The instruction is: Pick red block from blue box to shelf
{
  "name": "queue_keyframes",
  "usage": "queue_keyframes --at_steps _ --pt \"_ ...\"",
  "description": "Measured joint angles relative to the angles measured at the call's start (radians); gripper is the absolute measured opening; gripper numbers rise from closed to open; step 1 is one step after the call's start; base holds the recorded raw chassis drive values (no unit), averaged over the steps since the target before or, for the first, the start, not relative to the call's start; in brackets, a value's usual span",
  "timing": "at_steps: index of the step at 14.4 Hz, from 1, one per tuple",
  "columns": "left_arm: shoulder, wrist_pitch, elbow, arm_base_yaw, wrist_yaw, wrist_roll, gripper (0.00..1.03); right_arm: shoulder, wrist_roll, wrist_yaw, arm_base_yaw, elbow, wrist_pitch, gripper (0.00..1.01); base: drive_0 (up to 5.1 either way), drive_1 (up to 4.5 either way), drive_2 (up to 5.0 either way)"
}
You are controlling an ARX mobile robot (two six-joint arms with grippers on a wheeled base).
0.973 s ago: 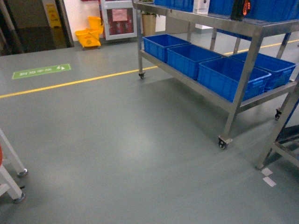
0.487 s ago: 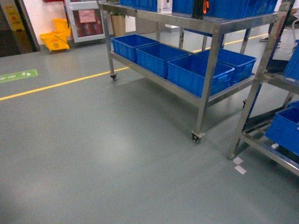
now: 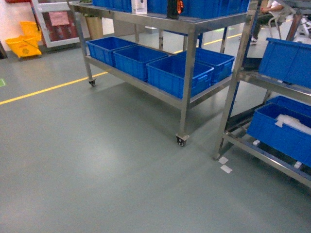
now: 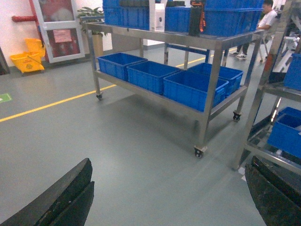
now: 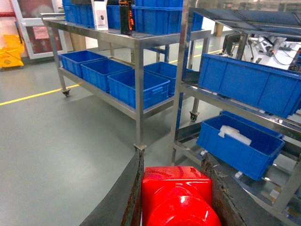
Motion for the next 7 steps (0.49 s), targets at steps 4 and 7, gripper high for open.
queue_keyframes --at_steps 4,7 --pt "0.000 0.000 0.000 0.000 0.000 0.000 0.98 0.000 0.000 0.000 0.000 0.000 0.000 0.28 -1.5 -1.53 -1.5" --pt "0.000 0.000 0.000 0.000 0.000 0.000 0.98 0.000 0.000 0.000 0.000 0.000 0.000 0.28 -1.6 -1.61 -1.6"
